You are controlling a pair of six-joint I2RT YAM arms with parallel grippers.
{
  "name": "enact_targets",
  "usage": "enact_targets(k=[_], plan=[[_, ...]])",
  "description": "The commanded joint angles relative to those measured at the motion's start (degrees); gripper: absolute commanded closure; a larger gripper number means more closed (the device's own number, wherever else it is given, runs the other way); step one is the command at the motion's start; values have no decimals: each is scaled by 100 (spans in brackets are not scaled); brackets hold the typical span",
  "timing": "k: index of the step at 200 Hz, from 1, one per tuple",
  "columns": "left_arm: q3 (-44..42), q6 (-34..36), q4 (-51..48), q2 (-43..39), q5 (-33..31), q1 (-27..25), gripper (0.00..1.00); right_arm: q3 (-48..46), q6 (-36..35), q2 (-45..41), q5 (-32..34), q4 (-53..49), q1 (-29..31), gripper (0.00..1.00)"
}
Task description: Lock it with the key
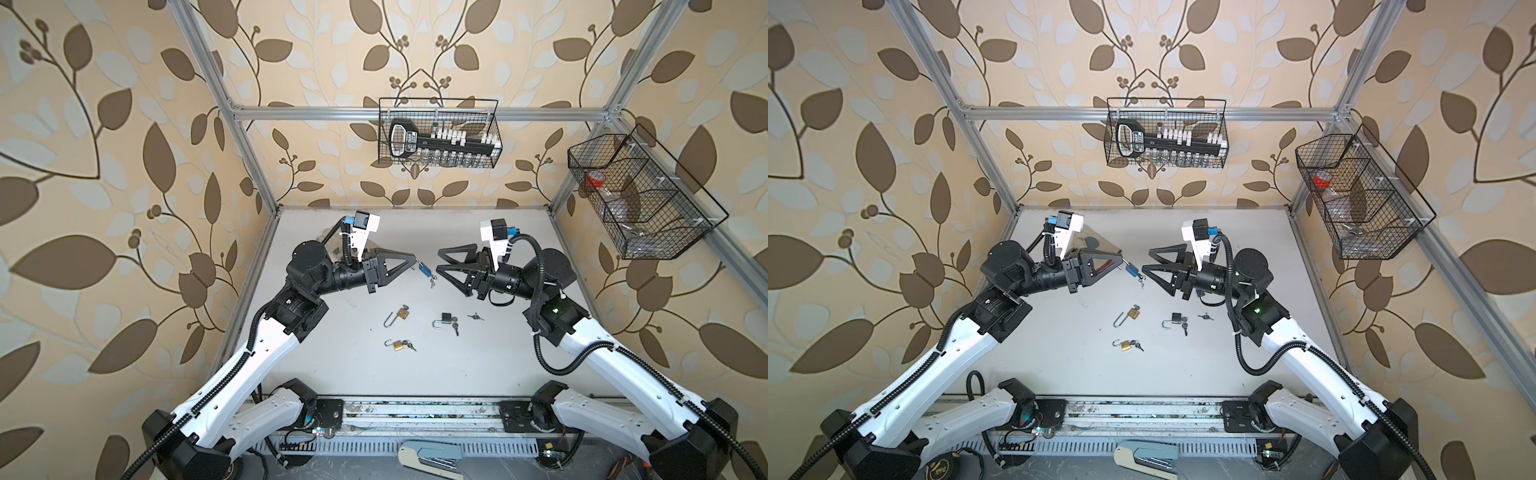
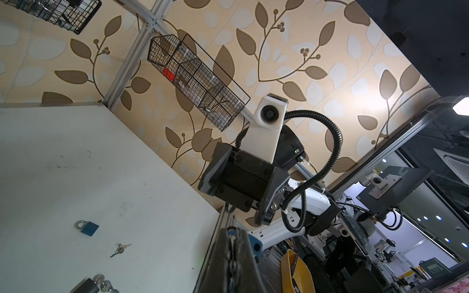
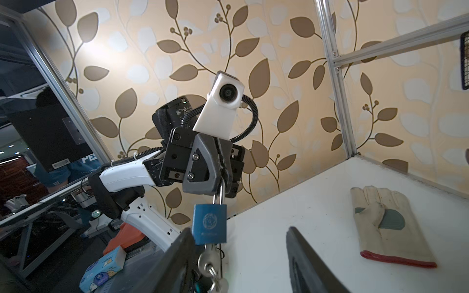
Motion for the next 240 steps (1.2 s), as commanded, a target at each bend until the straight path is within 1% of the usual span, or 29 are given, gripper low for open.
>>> enact_targets(k=[1, 29, 65, 80, 108, 133, 148, 176, 222, 240], plan=[[20, -62, 494, -132, 141, -68, 100, 337, -20, 155, -146, -68, 165, 41], [46, -63, 507, -106, 193, -72, 100, 390, -139, 302, -179, -262, 307, 42], [42, -50, 492, -113, 182, -81, 100, 467, -263, 351, -145, -489, 331, 44], [37, -26, 450, -132, 132, -85, 100, 441, -338, 291, -135, -432, 330, 45], [12, -61, 424, -176, 12, -84, 100, 199, -479, 44, 21, -29, 369, 44], [-16, -97, 445, -179, -7, -85, 100, 207, -692, 28, 104, -60, 489, 45], [-19, -111, 463, -167, 14, -85, 100, 280, -727, 116, 59, -110, 529, 49], [-20, -112, 465, -183, 19, -79, 100, 366, -745, 235, -4, -162, 582, 59], [-16, -124, 457, -211, 35, -85, 100, 436, -750, 305, 4, -186, 629, 68], [-33, -118, 455, -224, 27, -85, 100, 476, -739, 348, 8, -199, 642, 74]])
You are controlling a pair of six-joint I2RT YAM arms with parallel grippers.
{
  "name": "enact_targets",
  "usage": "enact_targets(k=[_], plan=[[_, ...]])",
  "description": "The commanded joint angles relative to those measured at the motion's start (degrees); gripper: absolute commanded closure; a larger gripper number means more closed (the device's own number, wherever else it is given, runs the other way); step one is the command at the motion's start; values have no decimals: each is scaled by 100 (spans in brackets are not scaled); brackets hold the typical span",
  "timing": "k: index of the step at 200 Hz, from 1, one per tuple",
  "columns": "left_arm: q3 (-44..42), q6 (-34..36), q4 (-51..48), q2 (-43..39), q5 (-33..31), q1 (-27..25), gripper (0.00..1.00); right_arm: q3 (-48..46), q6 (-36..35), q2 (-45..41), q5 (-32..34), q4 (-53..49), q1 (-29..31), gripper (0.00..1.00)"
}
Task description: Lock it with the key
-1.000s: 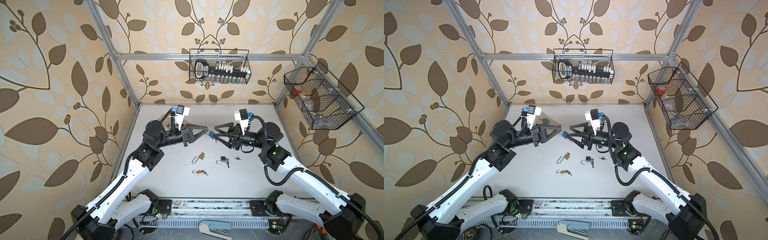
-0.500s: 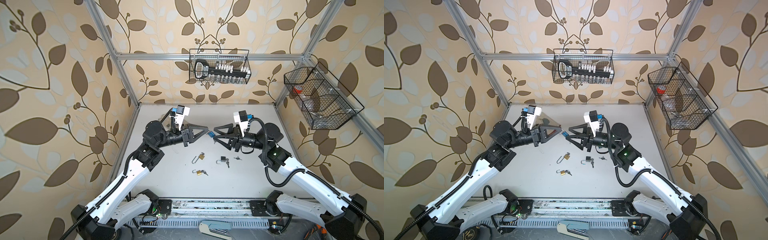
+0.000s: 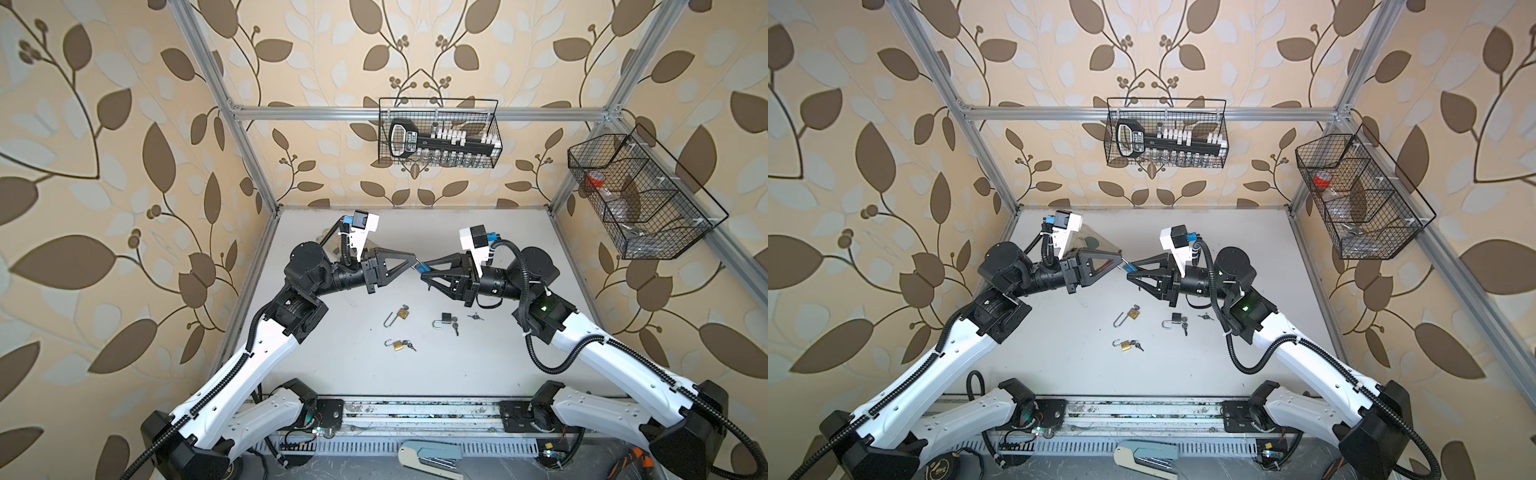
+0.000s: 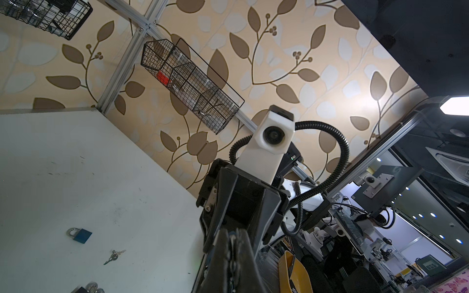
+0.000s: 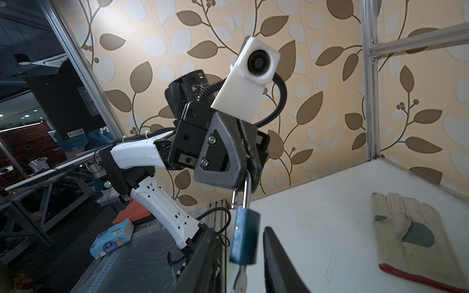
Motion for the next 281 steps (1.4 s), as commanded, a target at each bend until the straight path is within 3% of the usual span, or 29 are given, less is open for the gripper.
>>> enact_targets(k=[1, 46, 109, 206, 281], plan=[[-35, -31, 329, -176, 25, -49, 100, 245, -58, 62, -14, 6, 51, 74], [-27, 120, 92, -178, -145, -52, 100, 269, 11, 81, -13, -75, 61, 100], [137, 639, -351, -108, -366, -52, 100, 679, 551, 136, -336, -473, 52, 100], [395, 1060, -371, -37, 100, -50, 100, 928, 1725, 186, -1227, -14, 34, 100], [414, 893, -204, -86, 392, -63, 100, 858, 1719, 58, -1107, 78, 36, 100]])
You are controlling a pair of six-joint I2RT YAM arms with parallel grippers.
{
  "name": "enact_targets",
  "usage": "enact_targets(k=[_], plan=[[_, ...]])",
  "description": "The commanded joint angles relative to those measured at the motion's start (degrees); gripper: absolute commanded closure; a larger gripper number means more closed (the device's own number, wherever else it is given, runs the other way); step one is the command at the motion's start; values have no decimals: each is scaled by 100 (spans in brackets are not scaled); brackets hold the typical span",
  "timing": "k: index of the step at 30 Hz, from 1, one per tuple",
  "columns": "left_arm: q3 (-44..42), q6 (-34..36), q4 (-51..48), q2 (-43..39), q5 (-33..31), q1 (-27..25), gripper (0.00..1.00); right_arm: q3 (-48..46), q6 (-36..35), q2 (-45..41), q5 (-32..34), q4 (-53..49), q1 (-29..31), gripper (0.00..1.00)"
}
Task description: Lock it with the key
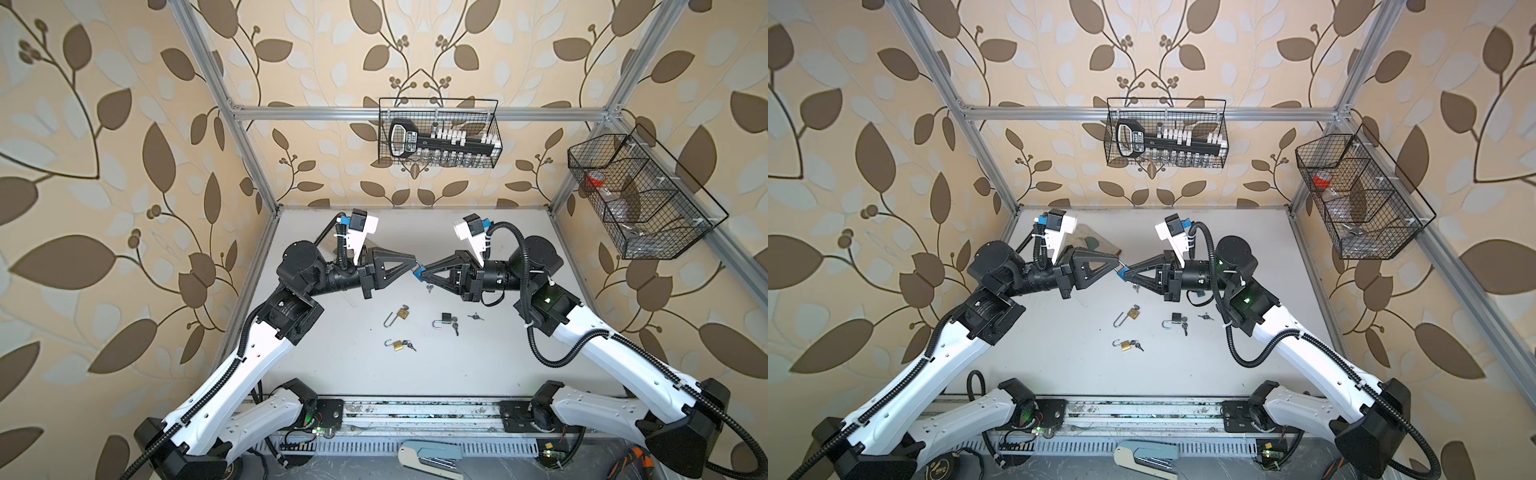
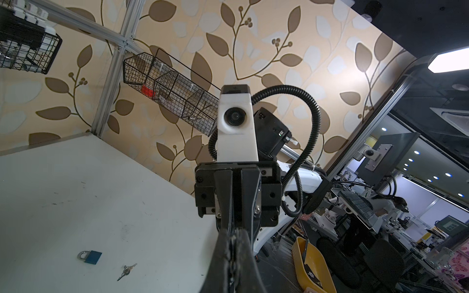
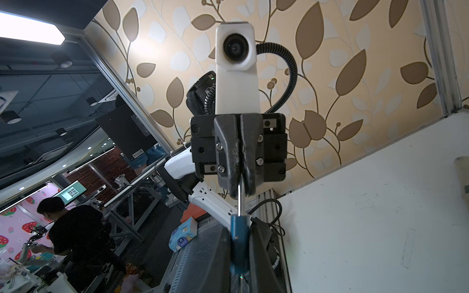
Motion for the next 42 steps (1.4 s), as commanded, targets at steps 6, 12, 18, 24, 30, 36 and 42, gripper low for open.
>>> enact_targets(k=[6, 12, 18, 24, 30, 36, 42], plan=[[17, 48, 25, -69, 116, -59, 100, 271, 9, -108, -166, 492, 58, 100], [-123, 23, 73, -108, 106, -121, 100, 259, 268, -99, -132, 883, 64, 100], [-183, -1, 103, -83, 106, -305, 100, 292, -10, -192, 344, 606, 69, 100], [-271, -10, 104, -30, -51, -616, 100, 367, -715, -260, 1007, 130, 104, 100], [-401, -18, 104, -38, -140, -733, 100, 350, -635, -239, 1012, 357, 103, 100], [-618, -16, 87, 28, -108, -961, 100, 456, -45, -137, 628, 1074, 104, 100], [-613, 223, -209, 188, -79, -1282, 100, 672, 27, 39, 311, 1083, 103, 100]])
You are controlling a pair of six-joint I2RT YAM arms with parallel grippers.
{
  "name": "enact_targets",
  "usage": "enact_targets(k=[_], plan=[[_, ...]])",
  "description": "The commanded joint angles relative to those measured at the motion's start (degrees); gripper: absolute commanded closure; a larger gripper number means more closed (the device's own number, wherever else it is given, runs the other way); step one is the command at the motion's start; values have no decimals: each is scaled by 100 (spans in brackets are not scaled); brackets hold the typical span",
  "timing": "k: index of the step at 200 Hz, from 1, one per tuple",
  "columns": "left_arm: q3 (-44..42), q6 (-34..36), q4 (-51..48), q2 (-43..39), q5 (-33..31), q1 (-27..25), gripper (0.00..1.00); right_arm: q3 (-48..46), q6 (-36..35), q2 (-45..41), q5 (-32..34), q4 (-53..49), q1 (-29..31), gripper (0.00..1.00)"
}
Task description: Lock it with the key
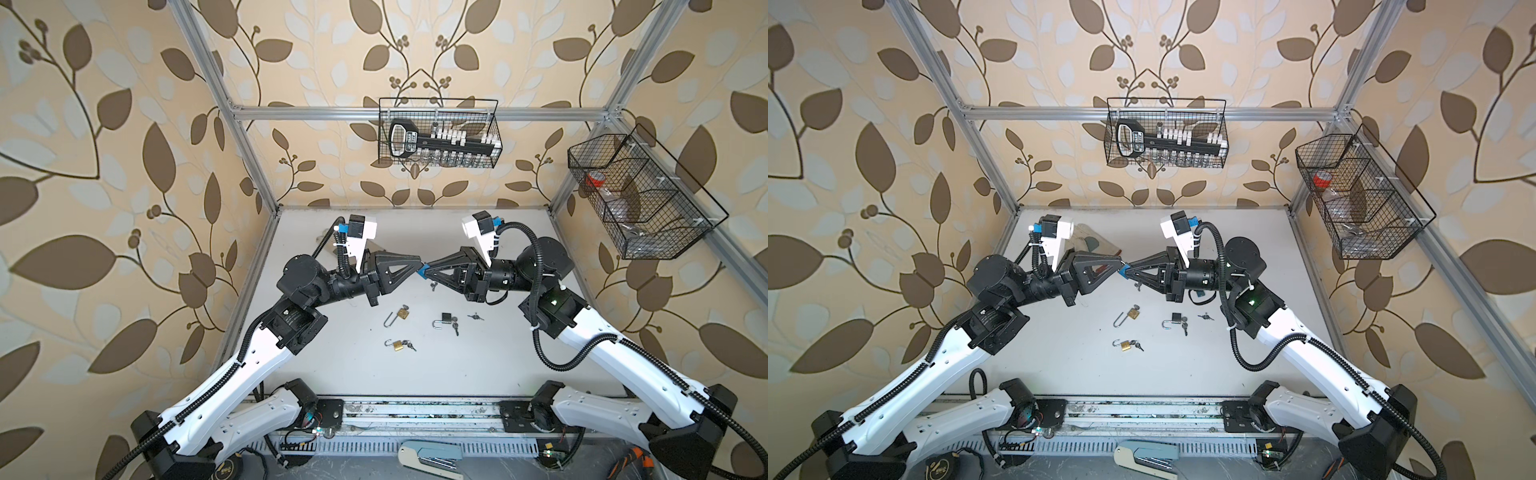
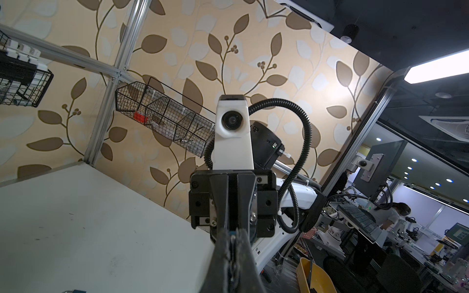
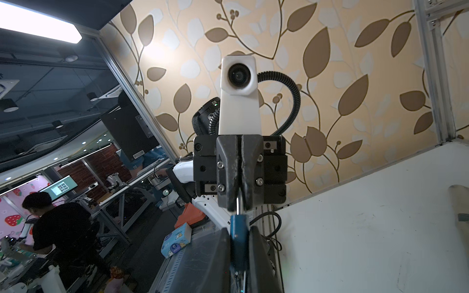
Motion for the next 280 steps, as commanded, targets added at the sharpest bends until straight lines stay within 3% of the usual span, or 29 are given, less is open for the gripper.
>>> enact_targets(k=[1, 13, 32, 51, 70, 79, 103, 127, 175, 204, 252, 280], plan=[[-225, 260, -1035, 318, 883, -451, 100, 483, 107, 152, 202, 859, 58, 100], [-166, 326, -1133, 264, 748, -453, 100, 397, -90, 77, 274, 655, 53, 100], [-25, 560, -1526, -33, -1, -439, 100, 233, -466, -142, 400, 200, -46, 100], [138, 779, -1800, -333, -778, -379, 100, 76, -1177, -404, 494, -508, -78, 100], [331, 909, -1925, -465, -1138, -361, 100, -125, -1729, -608, 525, -1039, -78, 100], [418, 930, -1958, -445, -1169, -360, 100, -172, -1949, -661, 503, -1241, -79, 88], [591, 946, -2032, -380, -1230, -355, 100, -292, -2430, -891, 695, -1615, -80, 68], [692, 1023, -2332, -377, -1605, -364, 100, -618, -2760, -1236, 1547, -1686, -74, 55], [980, 881, -3114, -177, -2726, -364, 100, -972, -3131, -1203, 3606, -2456, 126, 56], [864, 673, -2944, -114, -2868, -360, 100, -1341, -3116, -1225, 4056, -2011, 503, 55], [824, 535, -2835, 18, -2797, -360, 100, -1675, -2937, -1034, 3807, -587, 851, 49], [820, 502, -2816, 36, -2769, -361, 100, -1544, -3095, -784, 3858, -457, 999, 47]])
